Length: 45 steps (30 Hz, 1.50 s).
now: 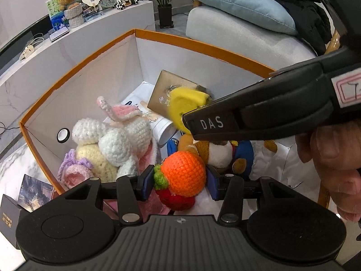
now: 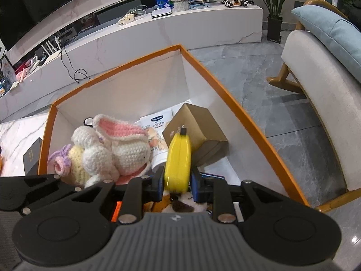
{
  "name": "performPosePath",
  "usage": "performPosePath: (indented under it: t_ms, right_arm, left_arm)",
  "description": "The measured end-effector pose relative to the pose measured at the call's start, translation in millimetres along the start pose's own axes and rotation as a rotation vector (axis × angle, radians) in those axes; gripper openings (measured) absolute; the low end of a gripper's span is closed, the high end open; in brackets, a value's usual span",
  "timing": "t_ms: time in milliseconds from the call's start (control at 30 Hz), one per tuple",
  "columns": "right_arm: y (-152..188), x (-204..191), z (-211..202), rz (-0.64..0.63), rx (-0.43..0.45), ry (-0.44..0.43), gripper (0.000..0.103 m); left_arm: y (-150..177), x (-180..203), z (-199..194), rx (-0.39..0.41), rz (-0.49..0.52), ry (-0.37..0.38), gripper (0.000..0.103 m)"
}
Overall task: Organize objects
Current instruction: 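Open both tools to drop the fruit and tape measure into the box, then move both tools back toward the grey box and card box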
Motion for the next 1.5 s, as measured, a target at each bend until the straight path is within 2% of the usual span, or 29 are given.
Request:
performPosePath:
  t_ms: [100,133,200,300,533,733,1033,1133,1367,1500]
  right_arm:
    - [-1,0,-2,-0.003,0.013,0.027,0.042]
    - [-2,0,-4,-0.006,0.019,0.033,0.044]
    - [-2,2,-6,-0.001,0.024,0.039,0.045]
    - [-1,4,-8,0.005,0.031,0.042,0.046]
    - [-4,5,-13,0.011,0.045,0.039,0.048]
    - [-9,3,-19,0.024,0.087,0.04,0.057]
    - [-17,-4,-23,0.038,0.118,0.042,0.057]
    - [-23,-8,-31,0.049,0.163,0.047,0.057]
    - [-35,-22,-45,0.047,0.229,0.036,0.057]
    - [-37,-35,-50,0.014,0.259,0.044,0.057]
  left_arm:
    - [0,0,0,-0.003,-0.003,0.001,0.057]
    - [0,1,0,-0.007,0.0,0.001,0.059]
    - [-1,2,-1,-0.012,-0.001,0.012,0.069]
    - [-1,3,-3,-0.007,-0.008,0.032,0.079]
    - [-4,4,-9,0.002,-0.027,0.048,0.083]
    - [-12,-2,-26,0.075,-0.038,0.08,0.086]
    - [-17,-5,-41,0.128,0.001,0.055,0.088]
    - [-19,-9,-49,0.164,0.012,0.061,0.088]
    - [-19,-29,-69,0.227,0.004,0.061,0.089]
    - [-9,-48,-82,0.273,0.012,0.048,0.089]
Point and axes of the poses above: each gripper's, at about its wrist camera, not at the fingertips, and z roughly the way its jaws point, x to its right, y to its underside, the point moved 3 cm from there along z, roughly the way its jaws point, and after that the axes turned 6 degrees about -z, right-handed, at the moved point
